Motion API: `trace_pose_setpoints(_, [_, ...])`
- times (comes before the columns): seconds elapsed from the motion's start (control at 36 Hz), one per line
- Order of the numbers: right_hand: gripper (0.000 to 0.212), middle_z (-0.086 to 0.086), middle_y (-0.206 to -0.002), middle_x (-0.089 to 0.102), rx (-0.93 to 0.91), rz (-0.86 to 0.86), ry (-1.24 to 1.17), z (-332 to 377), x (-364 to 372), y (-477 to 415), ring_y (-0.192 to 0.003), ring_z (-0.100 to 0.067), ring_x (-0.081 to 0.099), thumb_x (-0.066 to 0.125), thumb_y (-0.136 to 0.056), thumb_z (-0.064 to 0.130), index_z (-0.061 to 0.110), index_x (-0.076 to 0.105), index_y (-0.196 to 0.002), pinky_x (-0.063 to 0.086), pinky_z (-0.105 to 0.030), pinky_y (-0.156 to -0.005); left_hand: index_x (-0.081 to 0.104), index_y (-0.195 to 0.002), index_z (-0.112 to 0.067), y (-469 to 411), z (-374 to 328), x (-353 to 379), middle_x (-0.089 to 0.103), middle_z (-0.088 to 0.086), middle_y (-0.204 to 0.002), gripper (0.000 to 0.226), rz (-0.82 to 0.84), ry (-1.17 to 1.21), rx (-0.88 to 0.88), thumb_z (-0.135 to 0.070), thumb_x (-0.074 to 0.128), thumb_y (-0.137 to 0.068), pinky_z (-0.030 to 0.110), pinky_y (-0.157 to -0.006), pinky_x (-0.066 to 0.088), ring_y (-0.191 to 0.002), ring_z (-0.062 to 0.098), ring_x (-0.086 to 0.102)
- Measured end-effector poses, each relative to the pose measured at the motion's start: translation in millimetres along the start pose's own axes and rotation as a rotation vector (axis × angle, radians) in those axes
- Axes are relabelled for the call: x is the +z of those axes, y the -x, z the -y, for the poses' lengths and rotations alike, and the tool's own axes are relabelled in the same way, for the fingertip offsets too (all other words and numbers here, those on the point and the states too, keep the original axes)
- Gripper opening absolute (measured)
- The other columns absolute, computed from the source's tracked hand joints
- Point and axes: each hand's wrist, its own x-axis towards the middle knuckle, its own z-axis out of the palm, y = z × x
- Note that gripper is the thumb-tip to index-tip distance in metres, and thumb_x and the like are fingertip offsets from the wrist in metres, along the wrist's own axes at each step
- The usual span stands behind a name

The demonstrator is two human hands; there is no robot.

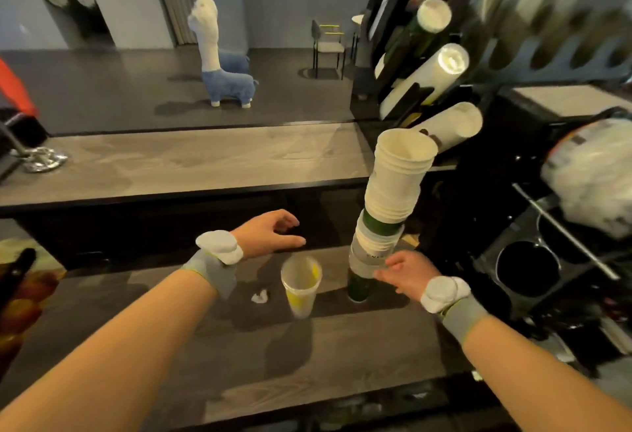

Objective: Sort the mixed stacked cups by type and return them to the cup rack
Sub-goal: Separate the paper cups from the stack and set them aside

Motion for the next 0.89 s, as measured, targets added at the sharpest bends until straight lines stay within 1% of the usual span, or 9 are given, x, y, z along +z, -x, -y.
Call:
trace_pose_setpoints(0.06, [0.051, -0.013, -0.107, 0.068, -0.031, -0.056, -0.02, 11, -22, 4, -0.101, -0.03, 0.065, 0.078, -0.078, 0.039, 0.006, 0.063, -0.114, 0.054, -0.044, -0.089, 0.053, -0.132, -0.023, -4, -24, -2, 0.057, -0.005, -0.134, 0.051, -0.031, 0.02, 0.042, -0.039, 0.072, -0.087, 0.029, -0.107, 0.041, -0.125, 0.012, 0.053])
trace_pose_setpoints(0.14, [0.072, -0.007, -0.131, 0.059, -0.093, -0.163, -0.055, 30, -63, 14, -0.115, -0.025, 0.059, 0.076, -0.08, 0.042, 0.01, 0.047, -0.138, 0.048, -0.033, -0.091, 0.049, -0.137, -0.022, -13, -62, 0, 0.054, -0.003, -0.14, 0.055, -0.064, 0.075, 0.109, -0.037, 0.07, -0.088, 0.029, -0.108, 0.04, -0.128, 0.013, 0.051])
trace_pose_setpoints(0.19, [0.087, -0.007, -0.144, 0.05, -0.145, -0.232, -0.079, 41, -86, 17, -0.127, -0.025, 0.052, 0.076, -0.079, 0.045, 0.012, 0.035, -0.148, 0.044, -0.031, -0.093, 0.043, -0.141, -0.023, -20, -84, 2, 0.049, -0.002, -0.146, 0.061, -0.069, 0.133, 0.137, -0.038, 0.069, -0.089, 0.027, -0.105, 0.038, -0.133, 0.013, 0.047])
trace_pose_setpoints(0.28, [0.097, -0.004, -0.15, 0.043, -0.193, -0.306, -0.106, 54, -105, 15, -0.132, -0.024, 0.047, 0.076, -0.075, 0.053, 0.016, 0.029, -0.151, 0.043, -0.035, -0.099, 0.033, -0.149, -0.021, -28, -107, 6, 0.038, -0.001, -0.156, 0.075, -0.114, 0.195, 0.173, -0.042, 0.069, -0.087, 0.032, -0.11, 0.034, -0.141, 0.017, 0.039])
trace_pose_setpoints(0.33, [0.098, -0.002, -0.15, 0.044, -0.222, -0.327, -0.092, 59, -113, 13, -0.132, -0.022, 0.047, 0.076, -0.074, 0.055, 0.017, 0.03, -0.151, 0.042, -0.036, -0.1, 0.027, -0.153, -0.02, -33, -121, 10, 0.032, 0.0, -0.159, 0.083, -0.138, 0.213, 0.187, -0.044, 0.071, -0.086, 0.035, -0.113, 0.032, -0.144, 0.019, 0.034])
trace_pose_setpoints(0.44, [0.093, 0.001, -0.15, 0.043, -0.274, -0.275, -0.069, 67, -117, 9, -0.134, -0.02, 0.045, 0.076, -0.075, 0.052, 0.018, 0.033, -0.15, 0.038, -0.029, -0.096, 0.023, -0.155, -0.022, -45, -136, 13, 0.032, -0.002, -0.16, 0.089, -0.135, 0.228, 0.197, -0.045, 0.073, -0.084, 0.037, -0.115, 0.03, -0.145, 0.018, 0.034])
trace_pose_setpoints(0.64, [0.072, -0.001, -0.135, 0.057, -0.346, -0.286, -0.121, 73, -109, 2, -0.122, -0.019, 0.054, 0.079, -0.078, 0.036, 0.018, 0.045, -0.14, 0.04, -0.023, -0.084, 0.037, -0.148, -0.024, -49, -149, 17, 0.051, 0.0, -0.145, 0.067, -0.147, 0.199, 0.26, -0.039, 0.067, -0.09, 0.04, -0.108, 0.043, -0.132, 0.019, 0.05])
trace_pose_setpoints(0.78, [0.07, -0.002, -0.132, 0.058, -0.354, -0.294, -0.105, 75, -108, -1, -0.12, -0.019, 0.055, 0.079, -0.078, 0.032, 0.017, 0.045, -0.138, 0.04, -0.023, -0.082, 0.041, -0.145, -0.023, -47, -149, 18, 0.057, 0.002, -0.14, 0.063, -0.156, 0.218, 0.259, -0.036, 0.068, -0.09, 0.033, -0.101, 0.045, -0.127, 0.02, 0.055])
trace_pose_setpoints(0.89, [0.072, 0.0, -0.13, 0.057, -0.374, -0.289, -0.114, 78, -109, -1, -0.117, -0.017, 0.054, 0.078, -0.08, 0.032, 0.019, 0.041, -0.141, 0.04, -0.024, -0.082, 0.037, -0.148, -0.025, -45, -151, 15, 0.058, 0.003, -0.139, 0.066, -0.17, 0.194, 0.262, -0.04, 0.067, -0.09, 0.039, -0.106, 0.046, -0.127, 0.021, 0.056])
